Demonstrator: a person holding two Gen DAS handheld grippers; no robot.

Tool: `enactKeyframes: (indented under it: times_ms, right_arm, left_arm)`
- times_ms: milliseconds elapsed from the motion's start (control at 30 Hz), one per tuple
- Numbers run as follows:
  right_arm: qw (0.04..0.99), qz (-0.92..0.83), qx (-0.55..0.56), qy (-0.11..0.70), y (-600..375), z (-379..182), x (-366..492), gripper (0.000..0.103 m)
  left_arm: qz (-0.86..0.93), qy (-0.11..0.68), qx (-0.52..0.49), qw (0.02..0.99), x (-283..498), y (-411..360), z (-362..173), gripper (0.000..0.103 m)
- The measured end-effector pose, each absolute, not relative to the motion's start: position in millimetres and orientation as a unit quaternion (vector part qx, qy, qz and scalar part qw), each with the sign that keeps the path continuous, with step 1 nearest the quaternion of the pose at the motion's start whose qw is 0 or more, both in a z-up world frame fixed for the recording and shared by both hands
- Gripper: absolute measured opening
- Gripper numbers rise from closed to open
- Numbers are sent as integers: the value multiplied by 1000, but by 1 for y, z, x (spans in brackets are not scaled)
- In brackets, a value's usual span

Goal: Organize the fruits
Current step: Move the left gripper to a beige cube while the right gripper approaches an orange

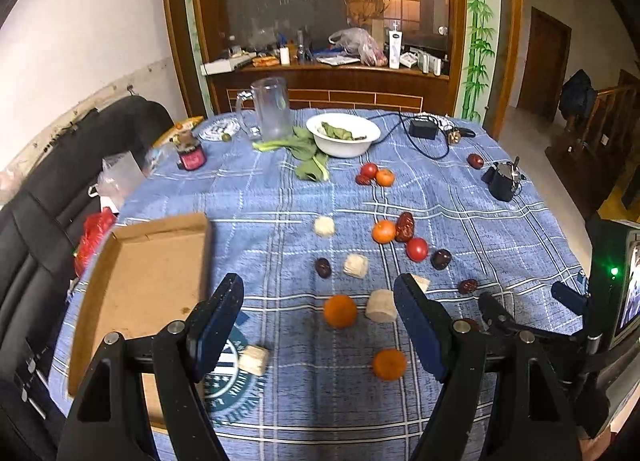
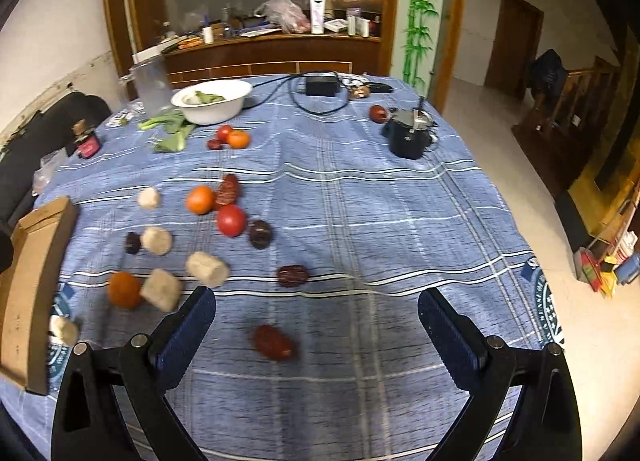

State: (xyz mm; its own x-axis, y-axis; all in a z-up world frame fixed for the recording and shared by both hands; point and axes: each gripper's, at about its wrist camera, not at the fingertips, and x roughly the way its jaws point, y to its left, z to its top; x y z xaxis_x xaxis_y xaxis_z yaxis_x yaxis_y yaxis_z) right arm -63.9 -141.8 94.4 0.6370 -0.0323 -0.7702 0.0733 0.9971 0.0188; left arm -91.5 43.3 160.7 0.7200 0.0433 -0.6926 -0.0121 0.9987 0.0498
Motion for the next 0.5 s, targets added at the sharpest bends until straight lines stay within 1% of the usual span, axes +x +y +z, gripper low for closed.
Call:
enactKeyframes:
  times_ms: [333,500]
  right_arm:
    - [904,-11,32,427,-117,99,-64,102]
    - [901,-6,40,431,-111,99,-65,102]
  left_arm:
    - [26,377,14,926,-93,69,166,77]
    - [36,379,-5,925,-90,94,169,77]
